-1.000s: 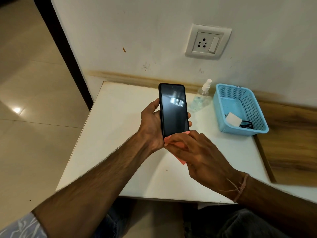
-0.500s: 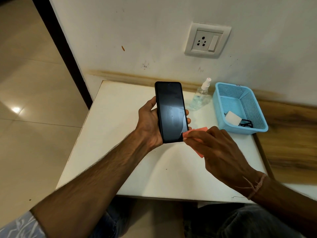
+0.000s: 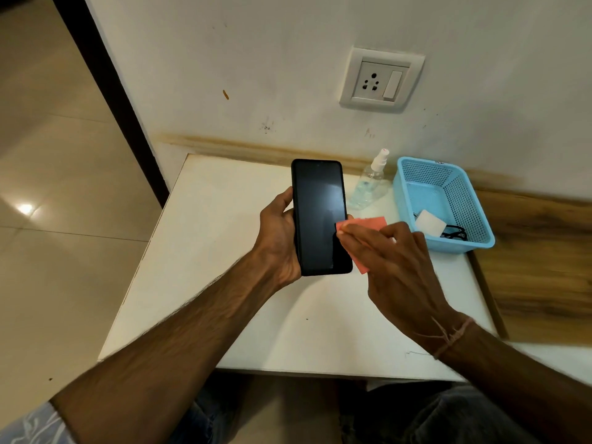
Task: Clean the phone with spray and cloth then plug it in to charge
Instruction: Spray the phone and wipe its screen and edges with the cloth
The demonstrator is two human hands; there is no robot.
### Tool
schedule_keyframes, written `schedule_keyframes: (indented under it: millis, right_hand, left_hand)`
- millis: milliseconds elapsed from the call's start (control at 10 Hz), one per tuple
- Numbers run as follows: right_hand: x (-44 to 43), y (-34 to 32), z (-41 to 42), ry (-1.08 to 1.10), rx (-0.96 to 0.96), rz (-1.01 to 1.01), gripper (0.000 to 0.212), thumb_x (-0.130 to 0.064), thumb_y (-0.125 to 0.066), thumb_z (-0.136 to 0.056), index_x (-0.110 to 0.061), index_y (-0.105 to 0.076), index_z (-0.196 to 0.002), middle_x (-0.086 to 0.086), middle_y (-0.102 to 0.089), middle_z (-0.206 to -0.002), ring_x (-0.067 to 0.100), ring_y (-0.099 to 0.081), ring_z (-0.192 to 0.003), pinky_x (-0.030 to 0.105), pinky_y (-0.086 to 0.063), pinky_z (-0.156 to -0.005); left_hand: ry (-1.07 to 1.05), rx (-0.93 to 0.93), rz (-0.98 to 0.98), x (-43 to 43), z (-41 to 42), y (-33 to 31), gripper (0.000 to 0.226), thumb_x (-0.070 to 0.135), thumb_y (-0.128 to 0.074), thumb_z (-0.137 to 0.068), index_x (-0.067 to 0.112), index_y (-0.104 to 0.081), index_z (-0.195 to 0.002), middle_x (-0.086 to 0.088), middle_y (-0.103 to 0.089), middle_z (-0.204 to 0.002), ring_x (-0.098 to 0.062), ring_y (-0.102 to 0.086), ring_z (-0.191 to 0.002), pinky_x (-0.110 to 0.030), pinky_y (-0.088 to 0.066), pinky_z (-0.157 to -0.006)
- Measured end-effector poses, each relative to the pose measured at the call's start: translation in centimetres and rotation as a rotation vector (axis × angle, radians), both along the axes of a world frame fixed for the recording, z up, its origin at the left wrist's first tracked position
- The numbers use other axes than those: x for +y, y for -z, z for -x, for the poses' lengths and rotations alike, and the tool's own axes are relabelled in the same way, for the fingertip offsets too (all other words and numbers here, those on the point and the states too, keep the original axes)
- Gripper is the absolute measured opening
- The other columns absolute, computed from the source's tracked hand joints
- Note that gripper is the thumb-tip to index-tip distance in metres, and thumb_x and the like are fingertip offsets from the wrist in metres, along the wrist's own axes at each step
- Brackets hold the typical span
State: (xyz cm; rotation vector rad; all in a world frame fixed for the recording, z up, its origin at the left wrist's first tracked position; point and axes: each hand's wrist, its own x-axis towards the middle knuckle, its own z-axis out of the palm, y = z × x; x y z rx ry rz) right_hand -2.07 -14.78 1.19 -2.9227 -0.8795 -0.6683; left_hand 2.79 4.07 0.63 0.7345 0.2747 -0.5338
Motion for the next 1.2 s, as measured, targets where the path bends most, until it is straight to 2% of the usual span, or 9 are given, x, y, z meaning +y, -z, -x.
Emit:
schedule_keyframes:
  millis: [100,300,500,600,800,900,1000,1100,1200]
  right_hand:
    - [1.0,-1.3,-1.8,0.026,-0.043,-0.053,0.052,-0.007,-0.032,-0.085,-0.01,-0.063,-0.127,0.008,-0.065,-0.125,0.028,-0.048,-0.089,0.029,-0.023,-0.072]
    - [1.8,-2.4,-5.6,0.036,-0.056,-0.156,0.046,-0.01,-0.035,-0.09,-0.01,-0.062,-0.128,0.008,-0.065,-0.125,0.026,-0.043,-0.09,0.034,-0.033,-0.069]
    - [3.0,-3.5,-8.0,0.089,-0.047,-0.248,0.053,0.007,-0.063,-0.07,-0.005,-0.065,-0.121,0.015,-0.069,-0.112,0.045,-0.057,-0.079,0.051,-0.047,-0.069]
    - [3.3,-3.7,-8.0,0.094,-0.073,-0.279,0.05,0.002,-0.061,-0.068,-0.004,-0.067,-0.117,0.018,-0.07,-0.106,0.046,-0.058,-0.078,0.053,-0.05,-0.066]
    - [4.5,-3.2,-7.9,0.113,-0.054,-0.374,0.042,0.001,-0.064,-0.08,-0.011,-0.066,-0.12,0.012,-0.063,-0.115,0.04,-0.054,-0.103,0.052,-0.05,-0.079]
    - [6.2,-3.2,-7.3,0.037,-0.129,-0.25,0.029,-0.009,-0.06,-0.086,-0.008,-0.067,-0.115,0.009,-0.064,-0.111,0.035,-0.055,-0.103,0.052,-0.05,-0.08]
    - [8.1,-2.5,-6.8,0.034,-0.294,-0.29,0.028,-0.007,-0.06,-0.087,-0.007,-0.067,-0.115,0.007,-0.064,-0.113,0.031,-0.058,-0.104,0.047,-0.051,-0.084]
    - [8.9,-4.4,-6.1,-0.13,-0.519,0.84,0.034,0.0,-0.061,-0.087,-0.006,-0.064,-0.12,0.006,-0.061,-0.121,0.025,-0.057,-0.109,0.027,-0.042,-0.095]
    - [7.1,-3.4,-5.8,-0.157,-0.251,-0.292,0.028,-0.005,-0.063,-0.088,-0.006,-0.065,-0.117,0.004,-0.059,-0.117,0.03,-0.058,-0.105,0.036,-0.05,-0.09]
  left_hand:
    - [0.008,0.004,-0.017,-0.1,0.3,-0.4,0.06,0.056,-0.04,-0.098,0.01,-0.078,-0.1,-0.017,-0.075,-0.1,-0.036,-0.072,-0.079,-0.049,-0.06,-0.076]
    - [0.025,-0.001,0.047,-0.4,0.6,-0.3,0.066,0.057,-0.036,-0.097,0.005,-0.076,-0.108,-0.025,-0.069,-0.109,-0.042,-0.064,-0.092,-0.067,-0.04,-0.105]
    - [0.046,-0.001,0.037,-0.6,0.6,-0.2,0.074,0.059,-0.033,-0.097,0.001,-0.063,-0.132,-0.025,-0.066,-0.113,-0.043,-0.062,-0.094,-0.066,-0.038,-0.107]
    - [0.046,0.0,0.034,-0.6,0.7,-0.3,0.072,0.059,-0.033,-0.097,0.002,-0.064,-0.129,-0.026,-0.065,-0.113,-0.044,-0.062,-0.093,-0.067,-0.038,-0.107]
    - [-0.014,0.015,-0.059,-0.9,1.2,-1.4,0.059,0.057,-0.036,-0.098,0.011,-0.072,-0.103,-0.016,-0.074,-0.094,-0.036,-0.071,-0.077,-0.057,-0.058,-0.082]
    - [-0.03,0.034,-0.11,-1.1,1.0,-1.1,0.054,0.055,-0.039,-0.098,0.014,-0.073,-0.084,-0.009,-0.075,-0.082,-0.027,-0.072,-0.067,-0.037,-0.061,-0.064]
    - [-0.032,0.06,-0.108,-1.1,0.9,-1.1,0.055,0.056,-0.042,-0.095,0.017,-0.077,-0.082,-0.011,-0.077,-0.095,-0.031,-0.073,-0.082,-0.044,-0.057,-0.083]
    - [-0.049,0.083,-0.111,-1.0,0.8,-1.0,0.055,0.056,-0.042,-0.095,0.015,-0.077,-0.09,-0.014,-0.076,-0.101,-0.033,-0.073,-0.09,-0.046,-0.052,-0.093]
    - [-0.066,0.062,-0.097,-0.8,0.8,-1.1,0.052,0.055,-0.043,-0.096,0.015,-0.075,-0.091,-0.012,-0.076,-0.097,-0.031,-0.072,-0.088,-0.042,-0.053,-0.091]
